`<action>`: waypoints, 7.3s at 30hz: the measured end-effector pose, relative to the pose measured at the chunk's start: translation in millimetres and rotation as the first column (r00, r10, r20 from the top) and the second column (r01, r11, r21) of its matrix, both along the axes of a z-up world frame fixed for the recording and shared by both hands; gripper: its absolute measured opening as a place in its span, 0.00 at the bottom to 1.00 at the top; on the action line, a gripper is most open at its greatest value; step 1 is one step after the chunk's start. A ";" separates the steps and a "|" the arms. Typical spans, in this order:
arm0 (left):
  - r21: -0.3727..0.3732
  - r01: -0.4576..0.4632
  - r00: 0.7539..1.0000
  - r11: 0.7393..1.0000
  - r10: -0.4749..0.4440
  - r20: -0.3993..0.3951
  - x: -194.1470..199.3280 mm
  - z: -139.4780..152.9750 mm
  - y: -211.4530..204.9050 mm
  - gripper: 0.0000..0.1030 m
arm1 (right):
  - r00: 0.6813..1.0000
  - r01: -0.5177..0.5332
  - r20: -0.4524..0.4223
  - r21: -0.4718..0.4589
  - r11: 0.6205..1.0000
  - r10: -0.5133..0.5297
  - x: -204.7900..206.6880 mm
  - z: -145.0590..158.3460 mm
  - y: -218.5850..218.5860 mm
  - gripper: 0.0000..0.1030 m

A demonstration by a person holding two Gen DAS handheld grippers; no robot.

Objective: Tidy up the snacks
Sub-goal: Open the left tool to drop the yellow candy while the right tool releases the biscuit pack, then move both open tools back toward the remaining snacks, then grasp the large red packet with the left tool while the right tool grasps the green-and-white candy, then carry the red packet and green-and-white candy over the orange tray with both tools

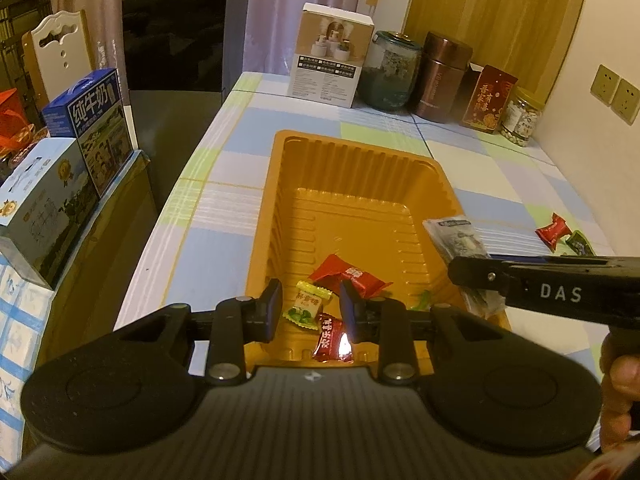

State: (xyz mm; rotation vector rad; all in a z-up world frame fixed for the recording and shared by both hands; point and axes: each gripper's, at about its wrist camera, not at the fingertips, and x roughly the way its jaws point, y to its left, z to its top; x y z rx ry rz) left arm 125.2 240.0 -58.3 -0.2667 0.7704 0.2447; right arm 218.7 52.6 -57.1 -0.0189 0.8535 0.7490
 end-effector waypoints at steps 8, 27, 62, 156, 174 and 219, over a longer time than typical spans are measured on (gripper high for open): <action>-0.005 -0.003 1.000 1.000 0.003 0.001 -5.2 0.7 -1.1 0.27 | 1.000 0.000 0.014 0.023 1.000 0.000 3.9 2.3 -4.5 0.50; -0.015 0.027 0.999 1.000 -0.027 0.021 -32.2 27.4 -52.2 0.38 | 0.991 0.136 0.001 0.022 0.991 -0.136 -41.1 30.4 -91.7 0.53; -0.011 0.232 0.971 0.973 -0.231 0.060 -18.6 52.7 -165.8 0.66 | 0.921 0.381 0.062 0.067 0.922 -0.385 -65.2 61.9 -239.9 0.60; 0.111 0.668 0.744 0.736 -0.664 -0.074 306.4 -87.9 -306.3 0.26 | 0.925 0.369 0.116 -0.066 0.927 -0.360 166.9 -67.6 -331.0 0.24; 0.038 0.507 0.862 0.861 -0.507 -0.022 191.8 -15.7 -271.6 0.25 | 0.920 0.383 0.096 -0.023 0.924 -0.379 109.6 -11.0 -311.5 0.25; 0.011 0.247 0.968 0.969 -0.247 0.043 -46.6 53.9 -169.9 0.25 | 0.977 0.203 0.055 0.016 0.979 -0.204 -82.3 49.1 -189.4 0.25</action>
